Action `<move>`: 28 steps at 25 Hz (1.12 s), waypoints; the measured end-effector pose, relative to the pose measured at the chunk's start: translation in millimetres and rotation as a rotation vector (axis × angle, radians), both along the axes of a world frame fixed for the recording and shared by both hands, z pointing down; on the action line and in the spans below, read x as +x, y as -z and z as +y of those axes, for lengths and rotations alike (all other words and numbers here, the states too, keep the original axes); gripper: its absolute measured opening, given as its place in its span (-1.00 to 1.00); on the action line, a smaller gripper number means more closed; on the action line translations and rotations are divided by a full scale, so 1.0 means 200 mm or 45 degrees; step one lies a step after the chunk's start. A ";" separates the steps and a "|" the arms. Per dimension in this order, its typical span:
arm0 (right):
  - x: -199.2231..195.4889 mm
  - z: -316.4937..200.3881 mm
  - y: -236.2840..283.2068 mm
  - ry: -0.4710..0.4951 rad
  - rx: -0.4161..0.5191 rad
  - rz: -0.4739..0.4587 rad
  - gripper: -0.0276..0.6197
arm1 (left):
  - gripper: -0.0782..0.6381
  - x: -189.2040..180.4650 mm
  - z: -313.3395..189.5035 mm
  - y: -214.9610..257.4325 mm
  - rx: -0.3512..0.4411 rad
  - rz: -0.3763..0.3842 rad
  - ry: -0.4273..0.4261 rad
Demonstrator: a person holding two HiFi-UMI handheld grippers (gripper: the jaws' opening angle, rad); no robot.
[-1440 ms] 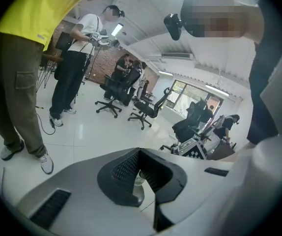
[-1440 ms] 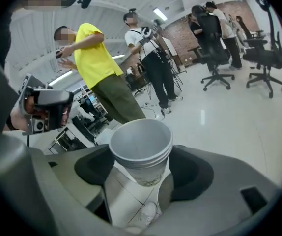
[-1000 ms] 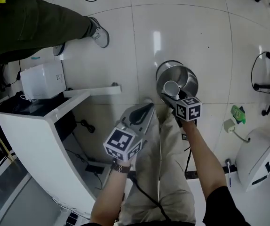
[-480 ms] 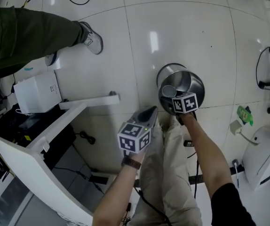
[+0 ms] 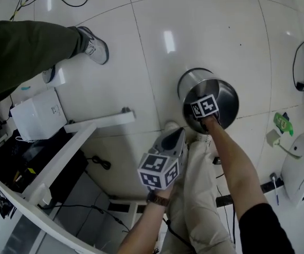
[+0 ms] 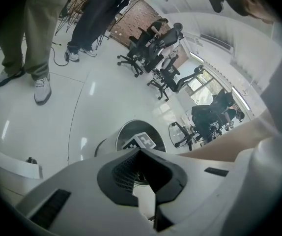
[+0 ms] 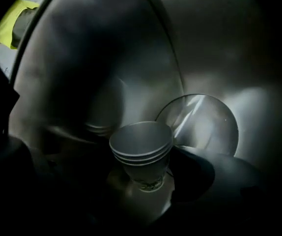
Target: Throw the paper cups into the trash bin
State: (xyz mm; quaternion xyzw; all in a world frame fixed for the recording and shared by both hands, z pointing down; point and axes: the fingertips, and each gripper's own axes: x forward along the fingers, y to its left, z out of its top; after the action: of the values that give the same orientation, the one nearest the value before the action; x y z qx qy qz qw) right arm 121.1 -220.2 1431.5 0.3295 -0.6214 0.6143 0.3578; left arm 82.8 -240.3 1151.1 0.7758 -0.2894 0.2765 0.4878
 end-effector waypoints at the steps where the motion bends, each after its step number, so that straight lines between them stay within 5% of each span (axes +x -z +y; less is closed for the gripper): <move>1: 0.00 0.02 -0.03 0.009 -0.023 0.010 0.21 | -0.78 0.00 0.02 0.00 -0.005 0.000 -0.001; 10: 0.08 0.05 0.01 0.074 -0.034 0.119 0.22 | -0.78 0.01 0.07 0.02 -0.047 0.011 -0.064; 14: 0.15 -0.03 0.21 -0.010 0.063 0.147 0.22 | -0.78 0.01 -0.02 0.16 -0.012 0.010 -0.055; 19: 0.22 -0.12 0.82 -0.129 0.405 0.262 0.10 | -0.78 -0.05 -0.12 0.62 0.068 0.034 0.004; 24: 0.15 0.07 1.46 -0.175 0.465 0.180 0.01 | -0.78 -0.10 -0.04 1.02 0.132 -0.018 -0.053; 28: 0.05 -0.09 2.04 -0.233 0.716 0.109 -0.05 | -0.78 -0.07 -0.13 1.37 0.298 0.022 -0.051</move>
State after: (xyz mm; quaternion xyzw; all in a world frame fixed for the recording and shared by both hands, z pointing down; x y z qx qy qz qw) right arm 130.6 -238.2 1022.6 0.4958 -0.7193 0.4334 0.2213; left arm 68.1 -266.8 877.0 0.8354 -0.3000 0.2439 0.3907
